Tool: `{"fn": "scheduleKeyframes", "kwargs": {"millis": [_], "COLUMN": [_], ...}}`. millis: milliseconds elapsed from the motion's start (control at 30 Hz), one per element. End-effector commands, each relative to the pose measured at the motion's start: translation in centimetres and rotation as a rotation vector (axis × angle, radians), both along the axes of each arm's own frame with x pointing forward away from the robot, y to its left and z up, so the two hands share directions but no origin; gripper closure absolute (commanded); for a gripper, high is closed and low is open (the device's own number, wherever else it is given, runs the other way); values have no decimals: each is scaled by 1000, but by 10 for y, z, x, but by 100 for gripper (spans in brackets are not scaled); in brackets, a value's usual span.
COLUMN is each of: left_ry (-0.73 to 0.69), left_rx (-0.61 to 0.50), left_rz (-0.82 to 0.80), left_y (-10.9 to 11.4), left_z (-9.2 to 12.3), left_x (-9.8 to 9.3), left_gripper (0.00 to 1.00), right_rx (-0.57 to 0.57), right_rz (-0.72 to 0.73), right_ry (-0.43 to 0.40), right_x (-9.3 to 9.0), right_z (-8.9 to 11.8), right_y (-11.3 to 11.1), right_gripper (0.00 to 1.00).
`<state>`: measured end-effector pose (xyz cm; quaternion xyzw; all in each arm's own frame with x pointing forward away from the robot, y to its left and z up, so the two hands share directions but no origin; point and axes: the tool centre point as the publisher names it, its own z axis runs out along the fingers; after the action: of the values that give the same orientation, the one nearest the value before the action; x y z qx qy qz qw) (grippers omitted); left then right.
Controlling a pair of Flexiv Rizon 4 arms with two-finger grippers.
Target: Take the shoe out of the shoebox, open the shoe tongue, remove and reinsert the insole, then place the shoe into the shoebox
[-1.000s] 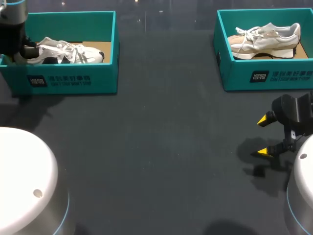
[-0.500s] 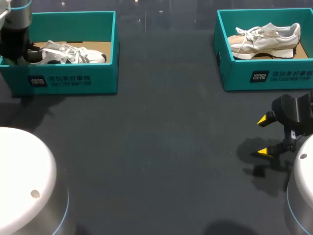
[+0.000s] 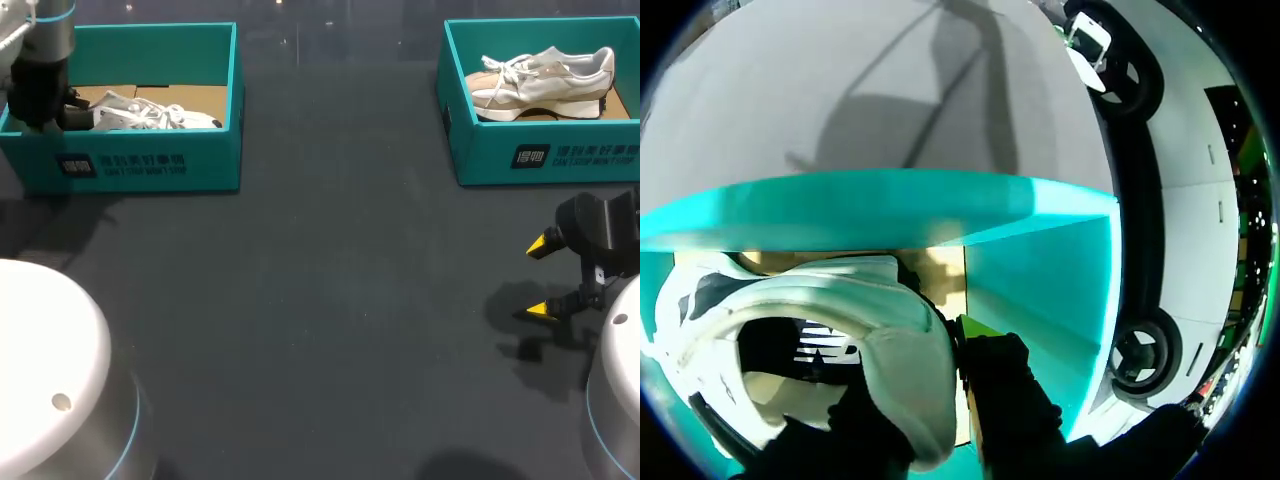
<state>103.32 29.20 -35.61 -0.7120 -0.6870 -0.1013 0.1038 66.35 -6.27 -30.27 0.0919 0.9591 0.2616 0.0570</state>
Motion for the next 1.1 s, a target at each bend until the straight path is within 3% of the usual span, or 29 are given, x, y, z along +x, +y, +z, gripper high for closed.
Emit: {"fn": "scheduleKeyframes", "kwargs": {"millis": [33,433,567,667,933,1100], "left_ry": [18,45,47,47,44,37], "left_rx": [-5,-33,-42,-48,-68,-81], "left_rz": [2,10,13,15,19,23], "left_y": [1,4,5,5,4,2], "left_z": [-5,-11,-11,-11,-8,-3], "left_x": [7,5,4,4,5,5], "left_gripper": [100,100,74,64,56,42], "right_rx": [-2,-2,-2,-2,-2,-2], "right_rz": [-1,-1,-1,-1,-1,-1], "right_ry": [-2,-2,-2,-2,-2,-2], "right_x": [-2,-2,-2,-2,-2,-2], "right_z": [1,1,1,1,1,1], "right_y": [0,0,0,0,0,0], "right_gripper": [0,0,0,0,0,0]}}
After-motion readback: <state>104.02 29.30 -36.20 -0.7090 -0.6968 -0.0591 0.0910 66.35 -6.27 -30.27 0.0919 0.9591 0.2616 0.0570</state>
